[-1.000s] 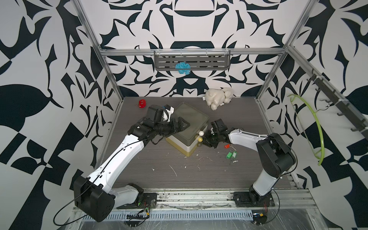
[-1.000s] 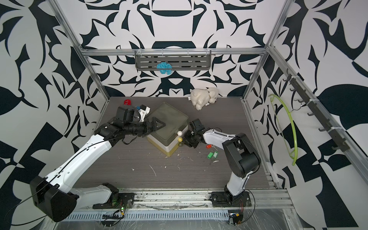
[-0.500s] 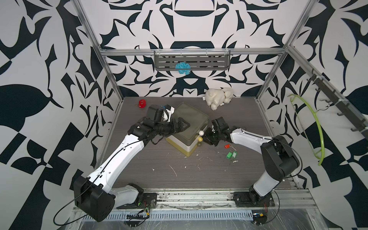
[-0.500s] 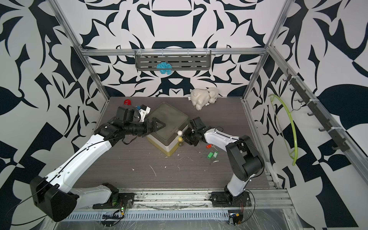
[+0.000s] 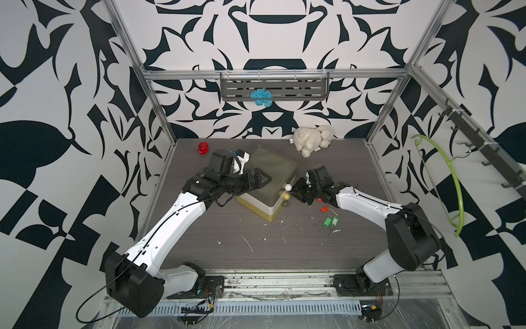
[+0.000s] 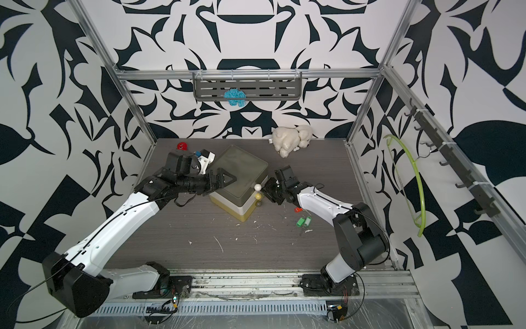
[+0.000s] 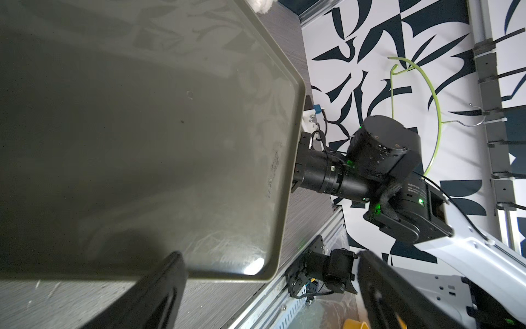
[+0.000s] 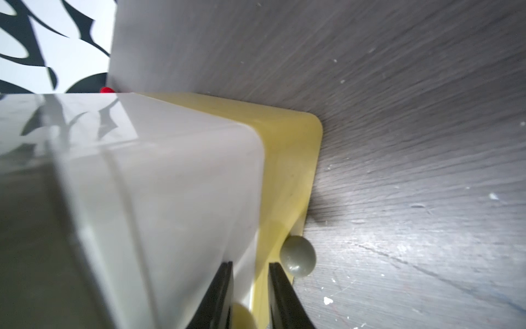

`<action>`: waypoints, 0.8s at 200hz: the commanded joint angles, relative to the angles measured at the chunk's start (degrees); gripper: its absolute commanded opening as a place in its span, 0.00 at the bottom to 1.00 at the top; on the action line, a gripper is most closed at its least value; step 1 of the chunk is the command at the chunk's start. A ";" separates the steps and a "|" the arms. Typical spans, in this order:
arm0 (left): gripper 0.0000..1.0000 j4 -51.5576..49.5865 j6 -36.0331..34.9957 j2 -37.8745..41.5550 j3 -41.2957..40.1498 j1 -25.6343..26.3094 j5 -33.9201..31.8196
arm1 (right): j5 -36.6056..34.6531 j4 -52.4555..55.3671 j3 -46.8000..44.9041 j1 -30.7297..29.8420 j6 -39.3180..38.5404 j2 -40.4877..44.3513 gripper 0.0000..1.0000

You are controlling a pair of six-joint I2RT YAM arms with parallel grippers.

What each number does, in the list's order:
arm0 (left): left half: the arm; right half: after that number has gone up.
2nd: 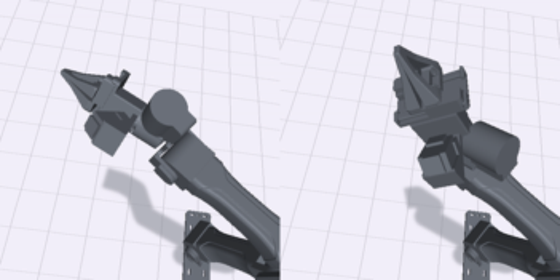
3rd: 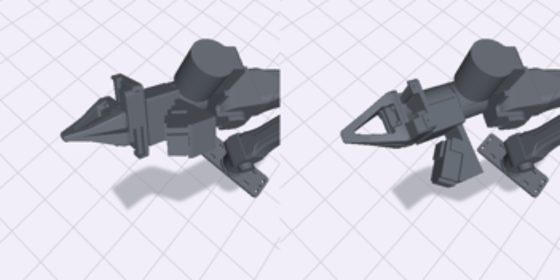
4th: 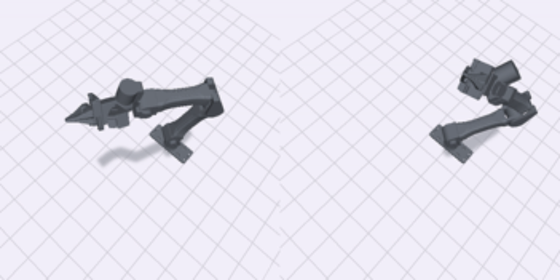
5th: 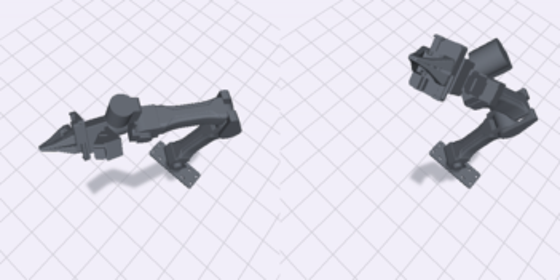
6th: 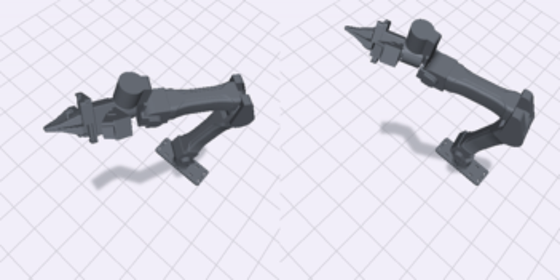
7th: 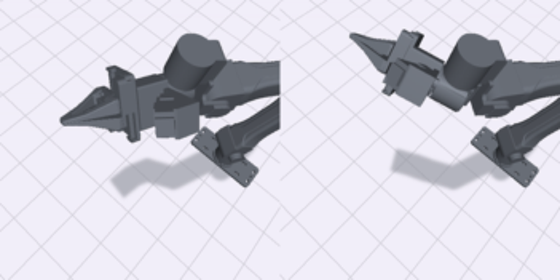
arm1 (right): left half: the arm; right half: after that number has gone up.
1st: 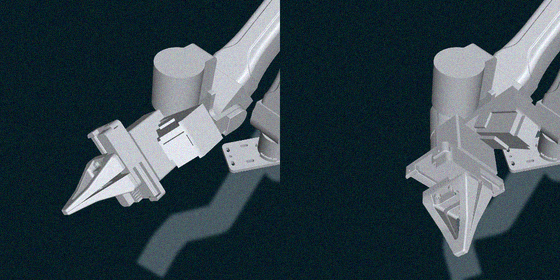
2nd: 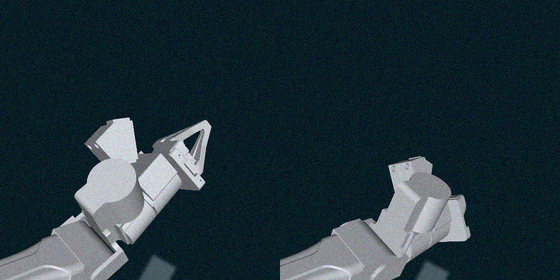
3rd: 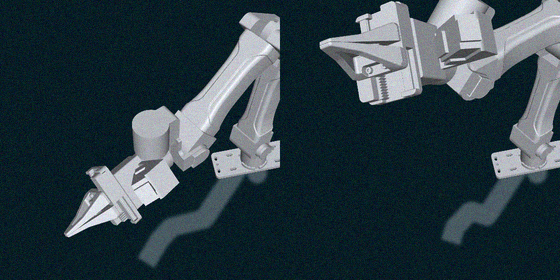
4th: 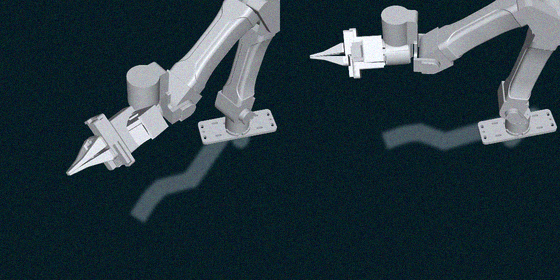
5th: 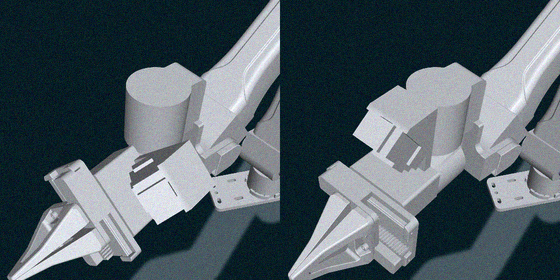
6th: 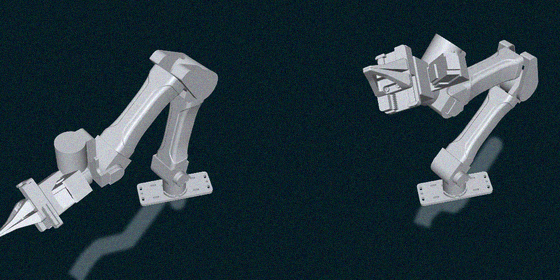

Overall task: Take the keys out of the drawer
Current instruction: Close the drawer in the storage box, then open the drawer in the storage box.

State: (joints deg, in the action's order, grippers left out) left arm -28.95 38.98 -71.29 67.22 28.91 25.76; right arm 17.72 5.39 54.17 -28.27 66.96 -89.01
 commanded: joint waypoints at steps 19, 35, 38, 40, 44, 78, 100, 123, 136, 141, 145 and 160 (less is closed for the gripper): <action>0.99 -3.19 -0.15 1.08 -0.42 0.10 -0.93 | -0.23 -3.26 -3.04 1.67 -0.20 6.32 0.30; 0.99 -3.04 0.17 1.97 -0.36 0.09 -1.80 | 0.00 -2.17 -4.67 3.13 -0.72 8.86 0.32; 0.99 -3.11 0.21 2.19 -0.38 0.09 -2.03 | 0.14 -1.95 -4.91 3.48 -0.86 9.30 0.32; 0.99 -3.08 0.26 2.33 -0.35 0.10 -2.16 | 0.24 -1.85 -4.99 3.70 -1.08 9.54 0.32; 0.99 -3.07 0.35 2.65 -0.42 -0.02 -2.62 | 0.53 -1.58 -5.19 4.14 -1.37 10.03 0.32; 0.99 -3.32 2.06 7.60 -2.15 0.01 -7.39 | 2.04 -0.72 -6.12 7.44 -5.76 14.40 0.37; 0.99 -2.64 4.36 10.46 -4.64 0.01 -8.20 | 4.41 1.18 -4.82 9.73 -8.16 14.81 0.39; 0.99 -1.99 6.76 12.27 -7.85 -0.04 -8.26 | 6.39 4.42 -2.63 10.95 -10.16 12.85 0.39; 0.99 -0.78 8.13 13.30 -9.81 0.01 -8.28 | 8.64 4.29 -1.94 11.22 -9.66 11.11 0.40; 0.99 -0.43 8.61 13.65 -10.32 0.01 -8.21 | 9.74 4.36 -1.53 11.22 -9.41 10.38 0.41; 0.99 -0.14 8.88 13.83 -10.72 -0.04 -8.19 | 10.73 4.67 -1.22 11.22 -9.28 9.65 0.41; 0.99 0.27 9.36 14.15 -11.23 0.01 -7.67 | 13.19 5.84 -0.54 10.71 -8.77 7.49 0.43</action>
State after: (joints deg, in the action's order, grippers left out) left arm -30.26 46.30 -58.15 57.21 28.88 18.15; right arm 25.26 9.21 50.83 -17.08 59.11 -79.26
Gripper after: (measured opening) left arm 0.992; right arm 0.418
